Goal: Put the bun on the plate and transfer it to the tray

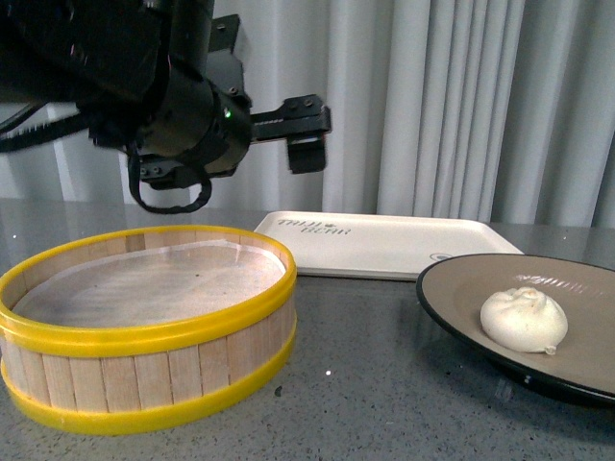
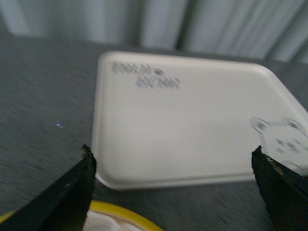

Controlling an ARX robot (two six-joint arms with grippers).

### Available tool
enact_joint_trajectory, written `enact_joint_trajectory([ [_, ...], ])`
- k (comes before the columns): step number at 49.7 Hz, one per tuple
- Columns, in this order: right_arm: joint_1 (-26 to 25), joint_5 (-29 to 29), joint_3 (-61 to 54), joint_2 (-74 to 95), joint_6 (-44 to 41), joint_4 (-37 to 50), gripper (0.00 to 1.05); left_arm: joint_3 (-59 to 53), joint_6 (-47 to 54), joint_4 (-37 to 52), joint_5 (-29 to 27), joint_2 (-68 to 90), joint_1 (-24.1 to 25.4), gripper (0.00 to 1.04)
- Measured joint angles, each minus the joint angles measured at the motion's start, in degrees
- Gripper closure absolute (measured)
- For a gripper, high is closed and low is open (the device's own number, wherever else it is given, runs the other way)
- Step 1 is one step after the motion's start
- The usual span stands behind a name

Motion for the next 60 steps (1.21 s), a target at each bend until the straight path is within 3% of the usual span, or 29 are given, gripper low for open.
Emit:
enact_joint_trajectory([
  [2,0.02,0.0,0.0,0.0,0.0,0.0,0.08,-4.35,2.99,7.08,-5.9,-1.53,0.33,0.2],
  [5,0.02,0.02,0.0,0.0,0.0,0.0,0.08,-10.84,5.38,14.58,-8.09,-4.39,1.29,0.28],
  [11,0.0,0.07,0.0,0.0,0.0,0.0,0.08,-23.63,7.69,24.04,-7.02,-11.65,4.0,0.46],
  [23,0.0,0.02,0.0,0.0,0.0,0.0,0.08,-50.01,9.07,33.88,-1.07,-25.94,10.12,1.0],
  [38,0.0,0.02,0.0,0.0,0.0,0.0,0.08,-66.2,9.29,36.3,3.43,-39.63,15.04,1.01],
  [48,0.02,0.02,0.0,0.0,0.0,0.0,0.08,-71.45,9.29,34.58,5.07,-46.77,16.85,1.01],
  [52,0.0,0.02,0.0,0.0,0.0,0.0,0.08,-73.33,9.31,32.94,9.03,-50.1,19.85,1.01],
  [60,0.0,0.02,0.0,0.0,0.0,0.0,0.08,-75.56,9.31,30.1,9.09,-55.28,21.2,1.01],
])
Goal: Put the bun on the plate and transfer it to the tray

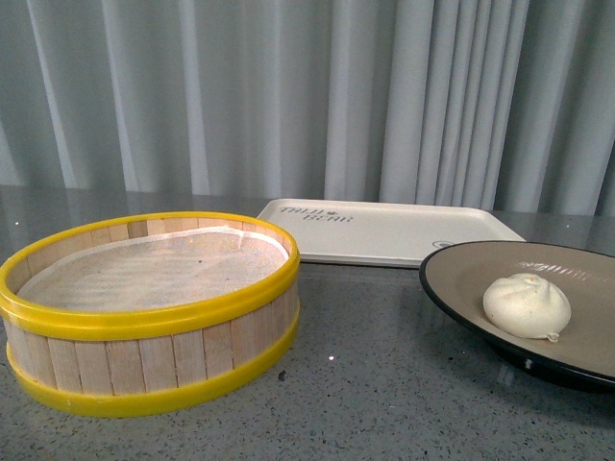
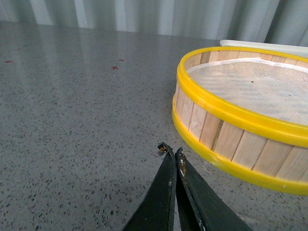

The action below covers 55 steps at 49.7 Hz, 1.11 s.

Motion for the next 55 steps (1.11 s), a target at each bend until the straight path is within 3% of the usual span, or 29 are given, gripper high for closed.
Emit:
enact_joint_trajectory([
  [15,0.0,0.0,0.0,0.0,0.0,0.0,0.08,-3.96,0.0,-2.19,0.26,-6.69,0.0,1.01],
  [31,0.0,0.0,0.0,0.0,0.0,0.0,0.08,-4.02,0.0,-15.76,0.24,-21.51,0.0,1.01],
  [55,0.0,-0.02,0.0,0.0,0.0,0.0,0.08,-4.02,0.0,-27.02,0.24,-33.22,0.0,1.01],
])
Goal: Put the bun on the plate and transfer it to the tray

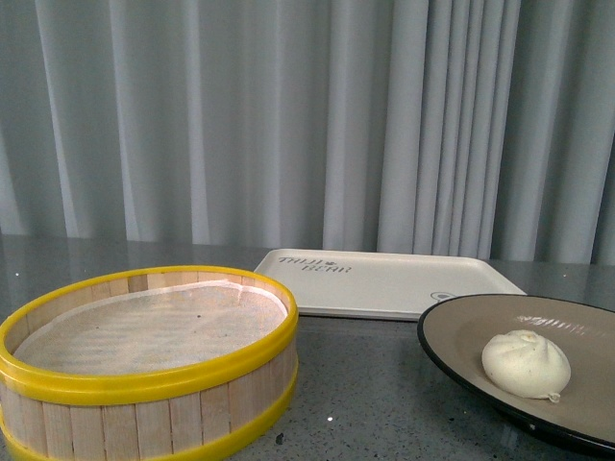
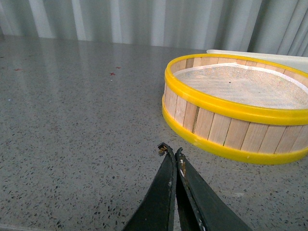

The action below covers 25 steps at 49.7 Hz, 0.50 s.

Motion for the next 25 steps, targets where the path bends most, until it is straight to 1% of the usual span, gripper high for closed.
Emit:
enact_joint_trajectory([
  [15,0.0,0.02,0.0,0.0,0.0,0.0,0.08,0.0,0.0,-6.05,0.0,-6.05,0.0,1.01],
  [18,0.0,0.0,0.0,0.0,0.0,0.0,0.08,0.0,0.02,-12.31,0.04,-10.62,0.0,1.01],
  [20,0.02,0.02,0.0,0.0,0.0,0.0,0.08,0.0,0.02,-14.73,0.04,-12.66,0.0,1.01],
  [25,0.0,0.02,0.0,0.0,0.0,0.0,0.08,0.0,0.04,-15.58,0.04,-15.47,0.0,1.01],
])
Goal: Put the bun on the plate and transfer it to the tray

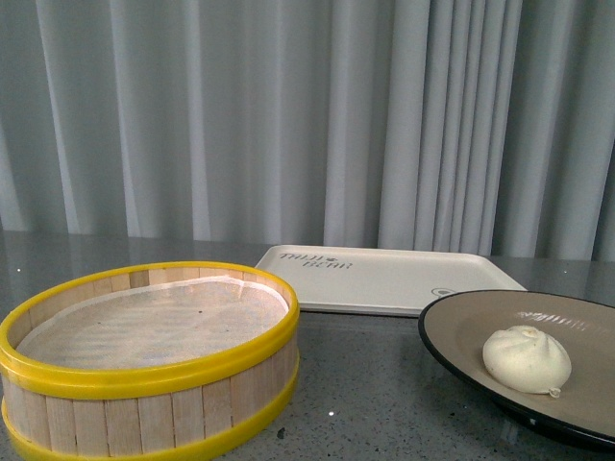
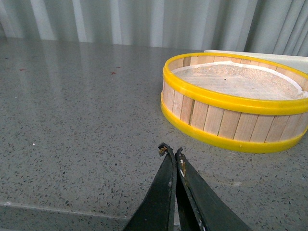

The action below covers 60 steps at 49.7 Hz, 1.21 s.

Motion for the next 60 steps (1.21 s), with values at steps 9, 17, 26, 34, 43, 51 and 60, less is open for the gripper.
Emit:
enact_joint_trajectory([
  [9,0.0,0.0,0.0,0.0,0.0,0.0,0.08,0.0,-0.04,-0.26,0.0,0.02,0.0,0.95],
  [17,0.0,0.0,0.0,0.0,0.0,0.0,0.08,0.0,-0.04,-0.26,0.0,0.02,0.0,0.63],
  [26,0.02,-0.02,0.0,0.0,0.0,0.0,0.08,0.0,-0.02,-0.26,0.0,0.02,0.0,0.27],
  [34,0.0,0.0,0.0,0.0,0.0,0.0,0.08,0.0,0.11,-0.26,0.0,0.02,0.0,0.07],
  [43,0.0,0.0,0.0,0.0,0.0,0.0,0.08,0.0,0.11,-0.26,0.0,0.02,0.0,0.07],
  [51,0.0,0.0,0.0,0.0,0.0,0.0,0.08,0.0,0.11,-0.26,0.02,0.02,0.0,0.07],
  [60,-2.05,6.4,12.24,16.79,-3.3,-5.99,0.08,0.0,0.13,-0.26,0.02,0.02,-0.02,0.07],
])
